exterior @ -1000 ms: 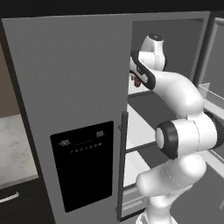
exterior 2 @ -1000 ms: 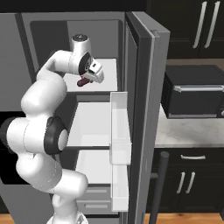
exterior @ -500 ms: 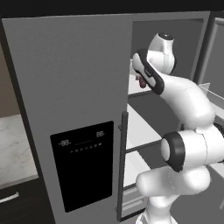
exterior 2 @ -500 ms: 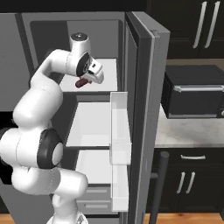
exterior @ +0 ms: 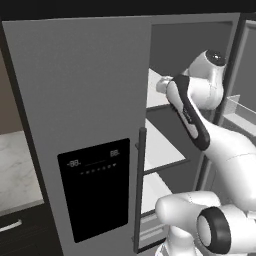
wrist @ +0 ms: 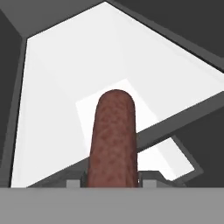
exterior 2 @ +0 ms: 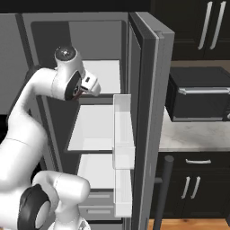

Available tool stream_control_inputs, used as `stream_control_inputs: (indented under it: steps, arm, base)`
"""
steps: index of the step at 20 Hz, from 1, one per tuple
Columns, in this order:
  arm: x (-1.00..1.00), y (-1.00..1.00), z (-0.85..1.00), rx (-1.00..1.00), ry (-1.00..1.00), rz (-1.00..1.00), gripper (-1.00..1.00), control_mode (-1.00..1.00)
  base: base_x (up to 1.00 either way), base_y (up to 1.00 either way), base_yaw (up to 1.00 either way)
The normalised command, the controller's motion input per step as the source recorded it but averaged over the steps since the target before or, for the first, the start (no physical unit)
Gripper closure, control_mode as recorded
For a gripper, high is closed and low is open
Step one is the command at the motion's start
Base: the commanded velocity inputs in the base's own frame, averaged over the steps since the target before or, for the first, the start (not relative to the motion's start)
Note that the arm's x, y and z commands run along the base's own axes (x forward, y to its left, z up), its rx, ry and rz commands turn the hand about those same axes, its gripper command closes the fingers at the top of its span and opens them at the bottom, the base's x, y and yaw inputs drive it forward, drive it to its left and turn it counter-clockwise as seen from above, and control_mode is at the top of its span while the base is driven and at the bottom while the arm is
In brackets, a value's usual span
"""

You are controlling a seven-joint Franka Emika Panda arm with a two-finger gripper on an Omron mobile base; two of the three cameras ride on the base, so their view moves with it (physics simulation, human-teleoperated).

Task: Move the hot dog bun to the plate on the dining table and place the condiment next to that plate. Then navigate to the fridge and take the sausage and place it on the plate as well.

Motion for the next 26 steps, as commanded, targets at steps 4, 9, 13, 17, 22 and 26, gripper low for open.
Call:
stream_control_inputs:
  steps: [4, 9, 13, 17, 22, 26]
  arm:
    - [-1.0, 0.0, 0.71, 0.02, 0.0, -0.05, 1.0, -1.0]
    - [-1.0, 0.0, 0.68, 0.0, 0.0, -0.04, 1.0, -1.0]
    - [-0.95, 0.0, 0.58, 0.0, 0.0, -0.02, 1.0, -1.0]
    - [-0.77, 0.0, 0.47, 0.0, 0.0, -0.01, 1.0, -1.0]
    - [-0.7, 0.04, -0.01, 0.0, 0.0, -0.07, 1.0, -1.0]
    - [-0.44, 0.21, -0.07, 0.0, 0.09, -0.05, 1.0, -1.0]
  base:
    - [0.0, 0.0, 0.0]
    - [0.0, 0.0, 0.0]
    - [0.0, 0.0, 0.0]
    - [0.0, 0.0, 0.0]
    - [0.0, 0.0, 0.0]
    - [0.0, 0.0, 0.0]
